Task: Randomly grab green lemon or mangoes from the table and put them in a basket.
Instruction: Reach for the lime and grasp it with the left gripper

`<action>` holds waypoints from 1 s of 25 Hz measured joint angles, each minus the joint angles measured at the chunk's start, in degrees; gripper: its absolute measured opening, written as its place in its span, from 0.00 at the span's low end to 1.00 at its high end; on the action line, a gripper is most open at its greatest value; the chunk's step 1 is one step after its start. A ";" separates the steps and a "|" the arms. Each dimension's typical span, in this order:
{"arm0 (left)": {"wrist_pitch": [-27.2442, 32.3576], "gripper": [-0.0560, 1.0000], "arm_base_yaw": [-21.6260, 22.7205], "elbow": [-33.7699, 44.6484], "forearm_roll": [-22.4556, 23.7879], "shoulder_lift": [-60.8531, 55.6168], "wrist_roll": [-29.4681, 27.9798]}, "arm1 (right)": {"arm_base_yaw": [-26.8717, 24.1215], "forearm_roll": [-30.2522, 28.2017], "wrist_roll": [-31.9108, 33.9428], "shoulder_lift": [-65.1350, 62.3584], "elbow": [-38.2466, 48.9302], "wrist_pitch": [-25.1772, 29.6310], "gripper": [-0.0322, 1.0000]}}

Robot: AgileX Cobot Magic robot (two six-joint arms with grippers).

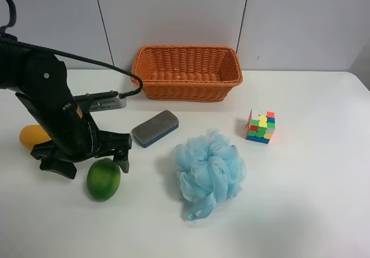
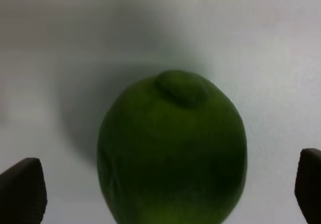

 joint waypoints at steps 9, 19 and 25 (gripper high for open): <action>-2.49 0.99 0.00 0.00 -0.69 3.98 0.00 | 0.00 0.00 0.00 0.00 0.00 0.00 0.99; -3.04 0.95 0.00 0.25 -0.81 6.05 0.00 | 0.00 0.00 0.00 0.00 0.00 0.00 0.99; -3.11 0.64 0.00 0.25 -0.97 6.24 0.00 | 0.00 0.00 0.00 0.00 0.00 0.00 0.99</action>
